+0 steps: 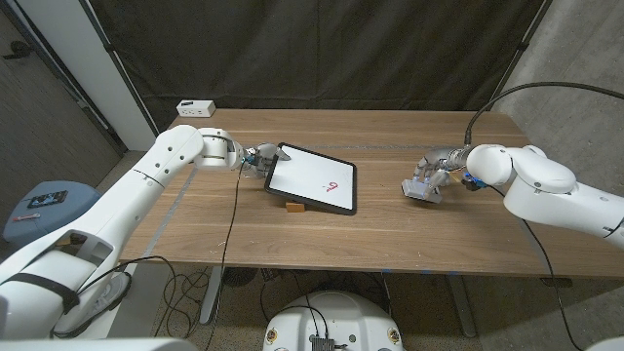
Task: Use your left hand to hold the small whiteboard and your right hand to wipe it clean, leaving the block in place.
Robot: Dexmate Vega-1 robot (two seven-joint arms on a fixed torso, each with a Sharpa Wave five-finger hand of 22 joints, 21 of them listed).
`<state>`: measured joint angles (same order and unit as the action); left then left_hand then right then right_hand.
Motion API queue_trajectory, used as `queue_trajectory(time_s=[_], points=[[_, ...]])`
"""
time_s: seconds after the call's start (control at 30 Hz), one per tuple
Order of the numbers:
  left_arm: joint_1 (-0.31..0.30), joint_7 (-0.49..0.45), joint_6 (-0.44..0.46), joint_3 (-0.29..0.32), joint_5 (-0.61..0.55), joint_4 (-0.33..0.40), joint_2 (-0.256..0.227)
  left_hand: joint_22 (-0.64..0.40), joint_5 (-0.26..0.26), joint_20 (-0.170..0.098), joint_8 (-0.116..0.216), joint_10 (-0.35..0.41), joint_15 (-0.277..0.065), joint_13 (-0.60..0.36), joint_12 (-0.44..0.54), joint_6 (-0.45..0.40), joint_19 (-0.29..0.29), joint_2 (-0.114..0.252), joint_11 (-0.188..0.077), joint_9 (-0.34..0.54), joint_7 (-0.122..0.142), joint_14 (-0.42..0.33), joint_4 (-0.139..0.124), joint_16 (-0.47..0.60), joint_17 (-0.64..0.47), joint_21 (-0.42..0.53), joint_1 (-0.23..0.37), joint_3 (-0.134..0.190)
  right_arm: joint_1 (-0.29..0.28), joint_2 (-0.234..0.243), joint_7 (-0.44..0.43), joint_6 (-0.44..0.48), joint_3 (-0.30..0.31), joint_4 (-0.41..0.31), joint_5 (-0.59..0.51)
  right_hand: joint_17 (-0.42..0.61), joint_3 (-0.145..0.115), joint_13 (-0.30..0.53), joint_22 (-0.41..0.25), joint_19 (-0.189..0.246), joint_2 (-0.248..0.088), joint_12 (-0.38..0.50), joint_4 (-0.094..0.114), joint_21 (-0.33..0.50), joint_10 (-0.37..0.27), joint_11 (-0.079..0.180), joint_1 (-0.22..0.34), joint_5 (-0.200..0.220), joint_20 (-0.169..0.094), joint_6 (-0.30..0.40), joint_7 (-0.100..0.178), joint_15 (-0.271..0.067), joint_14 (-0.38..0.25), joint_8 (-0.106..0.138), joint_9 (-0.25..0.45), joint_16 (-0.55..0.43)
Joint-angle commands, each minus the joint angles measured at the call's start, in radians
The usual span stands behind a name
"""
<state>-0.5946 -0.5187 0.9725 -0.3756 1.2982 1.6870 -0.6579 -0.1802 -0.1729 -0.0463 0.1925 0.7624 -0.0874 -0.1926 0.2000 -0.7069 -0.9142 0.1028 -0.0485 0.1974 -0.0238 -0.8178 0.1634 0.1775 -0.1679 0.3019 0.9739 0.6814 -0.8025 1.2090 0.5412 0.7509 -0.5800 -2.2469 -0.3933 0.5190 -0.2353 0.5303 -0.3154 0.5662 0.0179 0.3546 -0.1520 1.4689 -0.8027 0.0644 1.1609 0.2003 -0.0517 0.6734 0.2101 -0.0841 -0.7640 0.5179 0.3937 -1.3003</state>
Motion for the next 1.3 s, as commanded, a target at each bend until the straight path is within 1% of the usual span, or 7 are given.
queue_trajectory(time_s=[0.03,0.53,0.8,0.87,1.1,1.17,1.3], points=[[-0.007,-0.019,-0.008,0.007,0.011,0.016,-0.001,-0.004,-0.005,0.000,0.000,0.003,0.004,-0.002,0.000,-0.006,0.002,-0.002,-0.002,0.003,0.005,0.004,0.002,-0.001,0.000,-0.001,-0.007,-0.004,0.058,-0.030,0.015,0.107,-0.044,-0.021,-0.001,0.000,-0.002,0.004,0.004,-0.003,-0.017,0.005,0.000,0.014,-0.022,0.000,0.009,0.006,-0.038,0.035,-0.039,-0.134,0.004,0.003,-0.001,-0.010],[-0.030,-0.047,-0.026,0.016,0.040,0.052,-0.007,-0.004,-0.006,0.000,0.000,0.001,0.003,-0.002,-0.001,-0.007,0.004,-0.001,-0.005,0.003,0.005,0.002,0.004,0.000,0.000,-0.002,-0.003,-0.003,0.110,-0.038,-0.018,0.228,-0.078,-0.059,0.060,-0.007,-0.003,0.001,0.018,0.001,-0.021,0.003,-0.004,0.037,-0.032,-0.015,0.018,0.009,-0.034,0.049,-0.056,-0.134,0.003,0.003,-0.012,-0.020],[-0.053,-0.070,-0.045,0.022,0.061,0.072,-0.012,-0.004,-0.006,-0.001,0.000,0.002,0.000,-0.002,-0.001,-0.007,0.004,-0.001,-0.003,0.003,0.006,0.005,0.004,-0.001,0.000,-0.002,-0.003,-0.004,0.148,-0.049,-0.040,0.321,-0.109,-0.080,0.111,-0.008,-0.002,0.002,0.025,0.005,-0.023,0.004,-0.004,0.047,-0.037,-0.021,0.019,0.010,-0.032,0.059,-0.064,-0.133,-0.004,0.006,-0.016,-0.027],[-0.060,-0.072,-0.053,0.024,0.066,0.077,-0.013,-0.004,-0.006,-0.001,0.000,0.002,0.001,-0.002,-0.001,-0.007,0.005,-0.001,-0.004,0.003,0.006,0.005,0.004,0.000,0.000,-0.003,-0.003,-0.004,0.150,-0.051,-0.057,0.333,-0.107,-0.083,0.134,-0.011,-0.002,0.000,0.027,0.006,-0.024,0.004,-0.003,0.049,-0.040,-0.022,0.019,0.011,-0.032,0.060,-0.065,-0.133,-0.004,0.005,-0.017,-0.027],[-0.084,-0.098,-0.082,0.030,0.076,0.097,-0.020,-0.004,-0.006,-0.001,-0.001,0.002,0.000,-0.002,-0.001,-0.006,0.005,-0.001,-0.004,0.003,0.005,0.007,0.005,-0.001,0.000,-0.003,-0.002,-0.004,0.197,-0.064,-0.092,0.414,-0.147,-0.095,0.186,-0.015,-0.001,0.001,0.034,0.012,-0.026,0.004,-0.003,0.058,-0.042,-0.025,0.019,0.012,-0.029,0.063,-0.073,-0.133,-0.007,0.005,-0.021,-0.030],[-0.092,-0.098,-0.090,0.032,0.081,0.100,-0.022,-0.004,-0.006,-0.002,-0.001,0.001,0.003,-0.002,-0.001,-0.005,0.006,-0.001,-0.003,0.003,0.006,0.007,0.004,0.000,-0.001,-0.003,-0.002,-0.005,0.201,-0.059,-0.106,0.413,-0.146,-0.097,0.212,-0.016,-0.001,0.001,0.036,0.012,-0.026,0.004,-0.003,0.059,-0.042,-0.028,0.020,0.012,-0.029,0.064,-0.074,-0.133,-0.009,0.004,-0.022,-0.032],[-0.103,-0.105,-0.106,0.032,0.089,0.104,-0.024,-0.004,-0.006,-0.001,-0.001,0.001,0.001,-0.002,-0.001,-0.005,0.007,0.000,-0.006,0.003,0.005,0.005,0.004,0.000,-0.001,-0.004,-0.001,-0.004,0.222,-0.068,-0.137,0.455,-0.161,-0.100,0.253,-0.018,0.000,0.002,0.040,0.015,-0.027,0.004,-0.003,0.063,-0.042,-0.031,0.020,0.013,-0.027,0.064,-0.078,-0.132,-0.009,0.003,-0.024,-0.033]])
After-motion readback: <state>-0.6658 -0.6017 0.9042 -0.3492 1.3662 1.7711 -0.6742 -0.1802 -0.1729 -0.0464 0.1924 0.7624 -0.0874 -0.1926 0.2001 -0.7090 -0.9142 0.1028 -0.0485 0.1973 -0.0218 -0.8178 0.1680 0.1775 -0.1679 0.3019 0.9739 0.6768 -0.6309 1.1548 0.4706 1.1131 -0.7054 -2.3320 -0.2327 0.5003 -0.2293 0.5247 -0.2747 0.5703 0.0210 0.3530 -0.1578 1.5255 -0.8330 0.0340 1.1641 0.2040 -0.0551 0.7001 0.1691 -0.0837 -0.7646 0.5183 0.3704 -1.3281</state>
